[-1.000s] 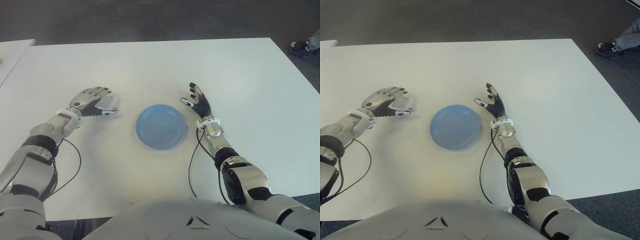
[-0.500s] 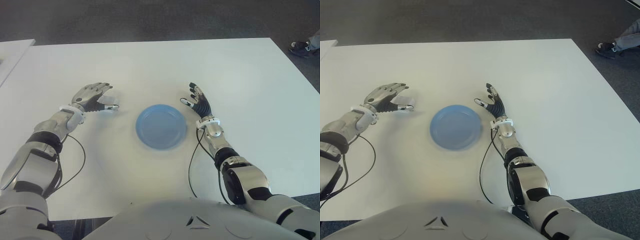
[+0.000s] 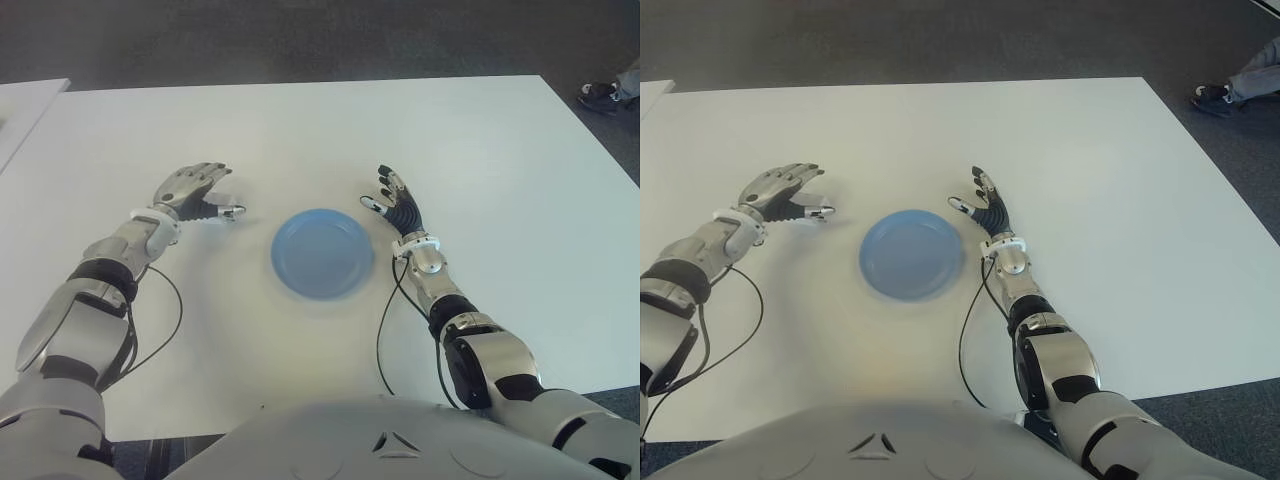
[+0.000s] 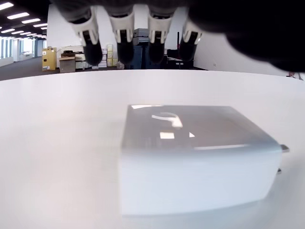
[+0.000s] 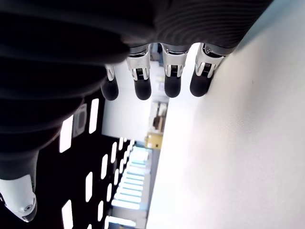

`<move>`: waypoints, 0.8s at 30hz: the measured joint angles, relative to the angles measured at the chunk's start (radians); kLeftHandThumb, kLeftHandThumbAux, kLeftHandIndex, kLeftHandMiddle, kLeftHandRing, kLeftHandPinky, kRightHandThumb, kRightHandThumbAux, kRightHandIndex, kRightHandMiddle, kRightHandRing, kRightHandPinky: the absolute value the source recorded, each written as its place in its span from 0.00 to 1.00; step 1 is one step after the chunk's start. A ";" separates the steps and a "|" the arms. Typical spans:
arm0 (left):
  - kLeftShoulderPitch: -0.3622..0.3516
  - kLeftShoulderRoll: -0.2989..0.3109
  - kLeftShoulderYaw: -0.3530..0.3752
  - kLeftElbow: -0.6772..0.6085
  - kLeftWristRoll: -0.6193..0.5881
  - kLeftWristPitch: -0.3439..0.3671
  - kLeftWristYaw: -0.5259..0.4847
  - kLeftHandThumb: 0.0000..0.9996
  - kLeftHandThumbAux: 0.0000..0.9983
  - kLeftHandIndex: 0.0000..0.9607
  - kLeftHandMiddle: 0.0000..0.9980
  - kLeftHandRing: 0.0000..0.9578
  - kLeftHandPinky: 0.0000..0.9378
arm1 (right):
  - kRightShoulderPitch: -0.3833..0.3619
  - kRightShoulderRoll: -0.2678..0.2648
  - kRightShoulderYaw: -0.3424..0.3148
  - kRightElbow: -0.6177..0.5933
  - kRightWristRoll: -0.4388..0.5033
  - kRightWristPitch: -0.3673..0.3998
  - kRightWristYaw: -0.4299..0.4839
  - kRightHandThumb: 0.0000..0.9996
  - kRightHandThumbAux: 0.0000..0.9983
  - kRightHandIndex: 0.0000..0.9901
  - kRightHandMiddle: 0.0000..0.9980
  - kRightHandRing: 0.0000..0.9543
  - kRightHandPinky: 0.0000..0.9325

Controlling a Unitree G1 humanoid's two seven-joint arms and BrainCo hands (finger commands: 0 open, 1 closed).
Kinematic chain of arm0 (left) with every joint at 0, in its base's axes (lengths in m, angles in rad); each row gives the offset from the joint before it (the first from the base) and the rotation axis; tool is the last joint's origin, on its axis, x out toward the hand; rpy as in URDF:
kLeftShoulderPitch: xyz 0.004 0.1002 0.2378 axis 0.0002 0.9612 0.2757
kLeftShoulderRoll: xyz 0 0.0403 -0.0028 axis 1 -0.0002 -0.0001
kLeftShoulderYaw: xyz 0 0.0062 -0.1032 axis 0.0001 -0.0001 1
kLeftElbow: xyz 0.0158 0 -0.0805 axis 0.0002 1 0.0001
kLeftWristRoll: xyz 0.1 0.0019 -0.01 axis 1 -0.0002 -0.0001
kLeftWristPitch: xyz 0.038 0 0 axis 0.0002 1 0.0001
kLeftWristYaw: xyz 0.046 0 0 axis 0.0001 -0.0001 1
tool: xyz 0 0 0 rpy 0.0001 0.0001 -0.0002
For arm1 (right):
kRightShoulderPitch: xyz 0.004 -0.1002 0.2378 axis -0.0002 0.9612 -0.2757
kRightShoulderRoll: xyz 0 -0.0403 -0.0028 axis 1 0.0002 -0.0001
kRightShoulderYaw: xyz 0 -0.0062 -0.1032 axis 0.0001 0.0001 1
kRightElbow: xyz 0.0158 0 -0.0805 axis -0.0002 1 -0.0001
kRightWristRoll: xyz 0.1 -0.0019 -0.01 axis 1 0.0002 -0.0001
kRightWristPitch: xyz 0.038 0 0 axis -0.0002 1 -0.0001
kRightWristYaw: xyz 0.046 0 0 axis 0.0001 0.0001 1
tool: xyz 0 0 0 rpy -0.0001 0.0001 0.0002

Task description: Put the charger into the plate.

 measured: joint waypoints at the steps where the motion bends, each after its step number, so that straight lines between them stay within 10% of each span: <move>1: 0.000 0.000 -0.002 0.003 0.001 0.000 0.005 0.34 0.14 0.00 0.00 0.00 0.00 | 0.000 0.000 0.000 0.000 0.000 0.000 0.000 0.15 0.62 0.00 0.04 0.03 0.07; 24: -0.044 0.003 -0.140 0.142 0.111 -0.058 0.218 0.37 0.12 0.00 0.00 0.00 0.00 | 0.004 -0.003 -0.001 -0.006 0.000 0.000 0.010 0.11 0.64 0.01 0.03 0.03 0.07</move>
